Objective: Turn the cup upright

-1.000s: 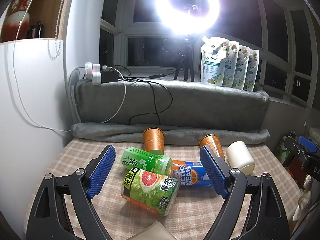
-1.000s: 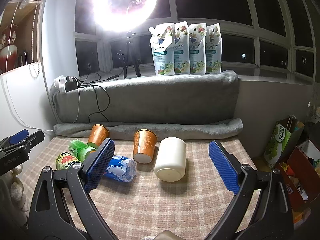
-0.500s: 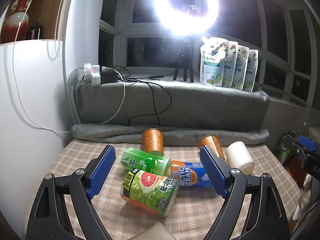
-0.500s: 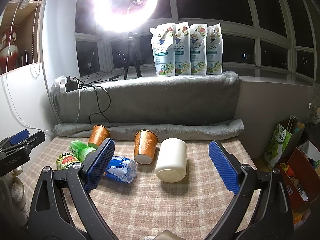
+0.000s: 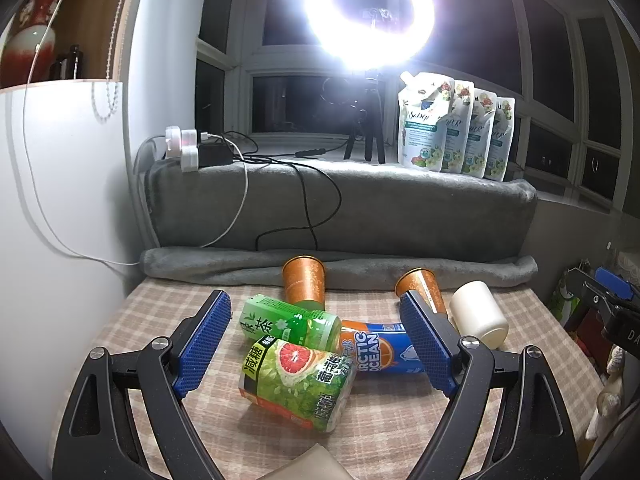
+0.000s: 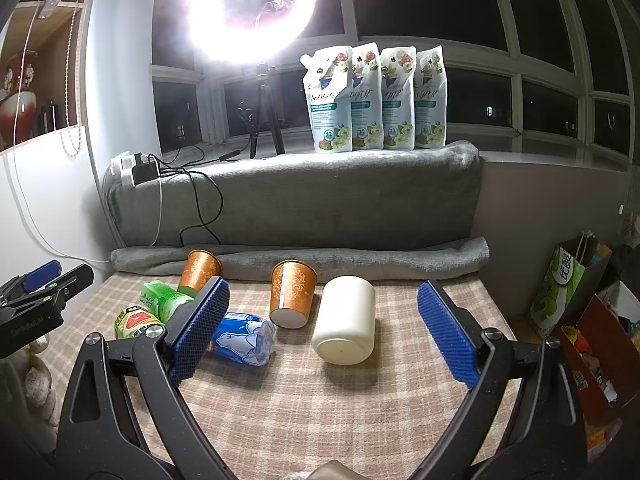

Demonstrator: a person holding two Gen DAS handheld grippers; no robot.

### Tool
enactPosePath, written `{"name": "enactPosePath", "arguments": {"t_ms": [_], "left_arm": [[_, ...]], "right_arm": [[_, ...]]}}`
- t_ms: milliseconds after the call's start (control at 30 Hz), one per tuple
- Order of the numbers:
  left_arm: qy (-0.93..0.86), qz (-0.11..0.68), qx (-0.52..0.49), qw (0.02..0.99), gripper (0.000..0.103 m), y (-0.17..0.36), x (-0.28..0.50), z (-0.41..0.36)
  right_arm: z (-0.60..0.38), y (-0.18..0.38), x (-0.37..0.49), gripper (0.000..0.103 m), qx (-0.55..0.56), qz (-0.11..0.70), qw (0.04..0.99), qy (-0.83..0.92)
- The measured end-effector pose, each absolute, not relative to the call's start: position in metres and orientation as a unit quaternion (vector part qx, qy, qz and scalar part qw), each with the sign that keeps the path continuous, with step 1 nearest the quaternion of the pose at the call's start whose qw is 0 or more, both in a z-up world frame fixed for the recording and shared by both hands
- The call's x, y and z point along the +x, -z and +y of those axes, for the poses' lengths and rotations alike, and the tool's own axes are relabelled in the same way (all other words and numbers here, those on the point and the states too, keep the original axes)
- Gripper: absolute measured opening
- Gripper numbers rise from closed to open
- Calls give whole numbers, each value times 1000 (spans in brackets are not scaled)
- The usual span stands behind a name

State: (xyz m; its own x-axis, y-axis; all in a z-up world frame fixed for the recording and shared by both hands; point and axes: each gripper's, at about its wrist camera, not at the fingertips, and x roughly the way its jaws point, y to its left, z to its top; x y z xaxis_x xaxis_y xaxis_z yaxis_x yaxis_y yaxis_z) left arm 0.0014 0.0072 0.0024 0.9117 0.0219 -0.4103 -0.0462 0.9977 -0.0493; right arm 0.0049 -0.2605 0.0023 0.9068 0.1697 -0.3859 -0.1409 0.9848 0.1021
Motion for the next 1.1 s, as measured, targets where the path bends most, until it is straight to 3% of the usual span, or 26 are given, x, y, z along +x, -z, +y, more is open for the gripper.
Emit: {"name": "enactPosePath", "arguments": {"t_ms": [1100], "left_arm": [[-17, 215, -32, 976, 87, 2, 2, 10]], "right_arm": [[-238, 5, 29, 97, 28, 225, 967, -114]]}}
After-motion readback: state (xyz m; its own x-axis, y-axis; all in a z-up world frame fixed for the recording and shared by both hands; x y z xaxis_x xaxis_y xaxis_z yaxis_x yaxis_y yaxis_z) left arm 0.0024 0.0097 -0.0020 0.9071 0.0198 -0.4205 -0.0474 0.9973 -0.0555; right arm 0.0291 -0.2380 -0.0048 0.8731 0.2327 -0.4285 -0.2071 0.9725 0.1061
